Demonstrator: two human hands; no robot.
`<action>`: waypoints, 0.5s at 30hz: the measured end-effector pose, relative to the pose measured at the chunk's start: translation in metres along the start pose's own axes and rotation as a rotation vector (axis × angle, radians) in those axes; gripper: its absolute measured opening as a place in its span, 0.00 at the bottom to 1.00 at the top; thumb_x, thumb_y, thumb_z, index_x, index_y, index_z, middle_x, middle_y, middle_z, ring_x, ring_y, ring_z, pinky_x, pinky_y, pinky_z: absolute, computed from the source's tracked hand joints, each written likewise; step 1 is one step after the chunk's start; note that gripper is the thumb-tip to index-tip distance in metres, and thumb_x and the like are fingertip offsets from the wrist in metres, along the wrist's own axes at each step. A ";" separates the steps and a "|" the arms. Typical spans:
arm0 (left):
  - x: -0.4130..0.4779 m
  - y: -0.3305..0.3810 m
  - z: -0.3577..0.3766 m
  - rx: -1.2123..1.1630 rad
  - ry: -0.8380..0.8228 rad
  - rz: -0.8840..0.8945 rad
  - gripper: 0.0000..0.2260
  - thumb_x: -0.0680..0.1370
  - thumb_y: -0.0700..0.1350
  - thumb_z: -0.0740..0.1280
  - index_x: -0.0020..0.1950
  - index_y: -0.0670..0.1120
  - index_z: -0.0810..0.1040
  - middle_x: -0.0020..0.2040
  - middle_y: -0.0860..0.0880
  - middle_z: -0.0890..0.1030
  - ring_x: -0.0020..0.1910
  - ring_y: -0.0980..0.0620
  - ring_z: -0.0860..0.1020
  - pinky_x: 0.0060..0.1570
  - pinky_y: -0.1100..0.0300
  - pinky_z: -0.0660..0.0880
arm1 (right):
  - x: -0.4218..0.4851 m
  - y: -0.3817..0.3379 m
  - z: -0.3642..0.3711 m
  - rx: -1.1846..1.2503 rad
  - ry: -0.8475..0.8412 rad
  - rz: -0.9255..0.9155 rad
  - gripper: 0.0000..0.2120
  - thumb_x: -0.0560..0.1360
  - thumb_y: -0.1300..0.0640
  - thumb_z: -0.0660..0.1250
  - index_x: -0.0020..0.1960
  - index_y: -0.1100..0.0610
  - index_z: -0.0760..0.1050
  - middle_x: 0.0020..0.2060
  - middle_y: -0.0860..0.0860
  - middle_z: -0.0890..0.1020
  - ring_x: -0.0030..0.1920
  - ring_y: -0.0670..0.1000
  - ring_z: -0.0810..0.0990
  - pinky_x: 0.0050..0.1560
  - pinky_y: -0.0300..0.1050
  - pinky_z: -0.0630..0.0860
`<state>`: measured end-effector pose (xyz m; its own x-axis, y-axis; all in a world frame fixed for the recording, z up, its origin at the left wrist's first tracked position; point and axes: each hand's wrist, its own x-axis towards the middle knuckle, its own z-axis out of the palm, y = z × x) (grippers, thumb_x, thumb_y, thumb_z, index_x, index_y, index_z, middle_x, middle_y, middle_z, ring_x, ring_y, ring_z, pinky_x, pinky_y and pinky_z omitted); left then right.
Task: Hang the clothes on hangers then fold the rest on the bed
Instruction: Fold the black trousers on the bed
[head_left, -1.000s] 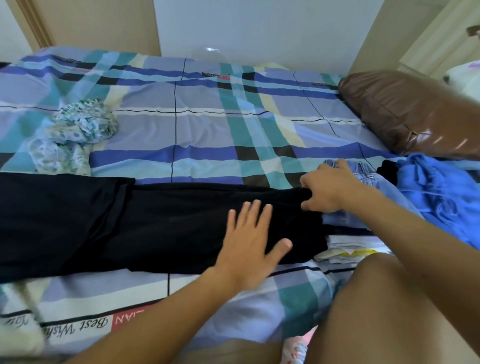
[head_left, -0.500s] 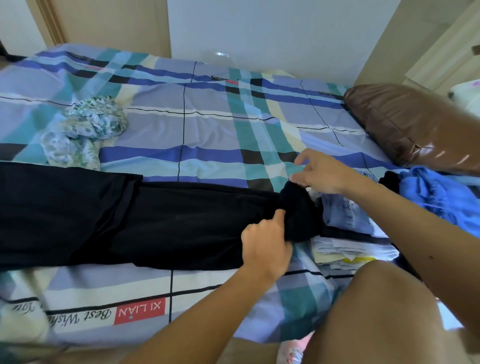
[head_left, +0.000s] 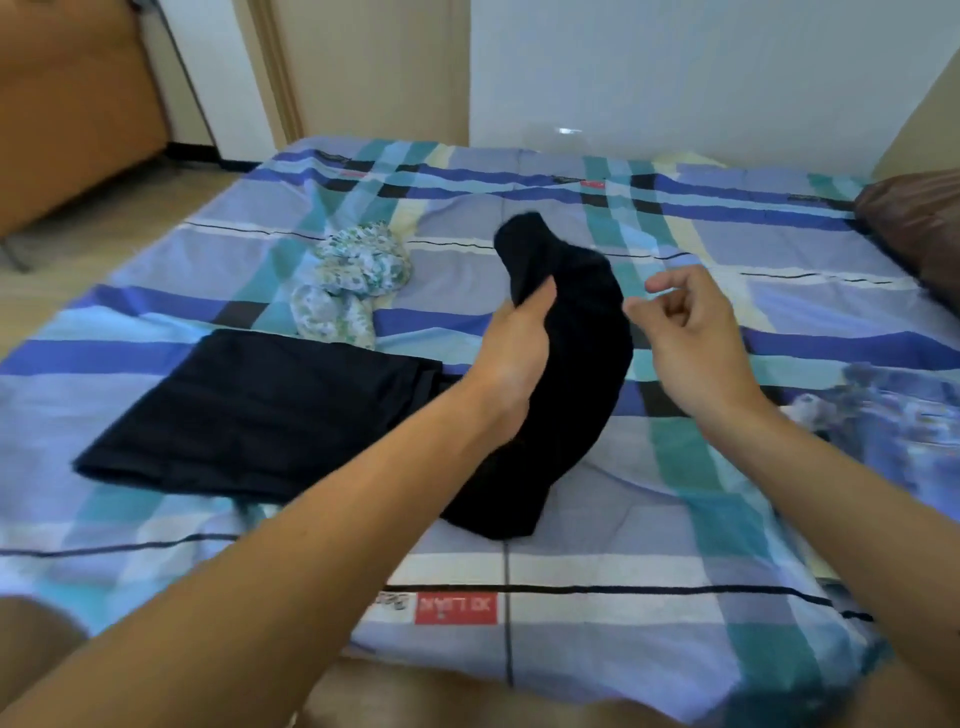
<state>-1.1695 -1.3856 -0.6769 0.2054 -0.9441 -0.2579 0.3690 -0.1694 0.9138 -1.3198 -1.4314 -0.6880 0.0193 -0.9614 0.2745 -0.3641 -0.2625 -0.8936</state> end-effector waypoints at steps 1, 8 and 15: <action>-0.003 0.015 -0.023 -0.027 0.029 0.042 0.22 0.82 0.57 0.63 0.71 0.46 0.75 0.63 0.45 0.82 0.60 0.45 0.81 0.67 0.45 0.73 | -0.003 -0.005 0.022 0.017 -0.043 -0.010 0.07 0.79 0.55 0.69 0.53 0.53 0.71 0.34 0.48 0.72 0.30 0.40 0.71 0.36 0.31 0.67; -0.025 0.056 -0.159 -0.263 0.185 0.124 0.16 0.83 0.51 0.62 0.65 0.44 0.79 0.59 0.46 0.84 0.58 0.47 0.83 0.54 0.54 0.80 | -0.029 -0.026 0.132 -0.026 -0.277 -0.182 0.10 0.78 0.53 0.70 0.57 0.52 0.73 0.49 0.51 0.77 0.48 0.45 0.77 0.50 0.31 0.70; -0.014 0.013 -0.298 0.070 0.903 -0.138 0.19 0.76 0.36 0.66 0.67 0.38 0.71 0.54 0.40 0.78 0.51 0.39 0.78 0.41 0.49 0.76 | -0.069 0.001 0.205 -0.594 -0.914 -0.195 0.26 0.83 0.40 0.55 0.79 0.48 0.62 0.79 0.54 0.58 0.79 0.57 0.56 0.79 0.61 0.50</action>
<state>-0.8978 -1.2899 -0.7549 0.8049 -0.3395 -0.4867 0.3932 -0.3092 0.8659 -1.1305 -1.3822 -0.7803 0.7159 -0.6713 -0.1922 -0.6643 -0.5700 -0.4835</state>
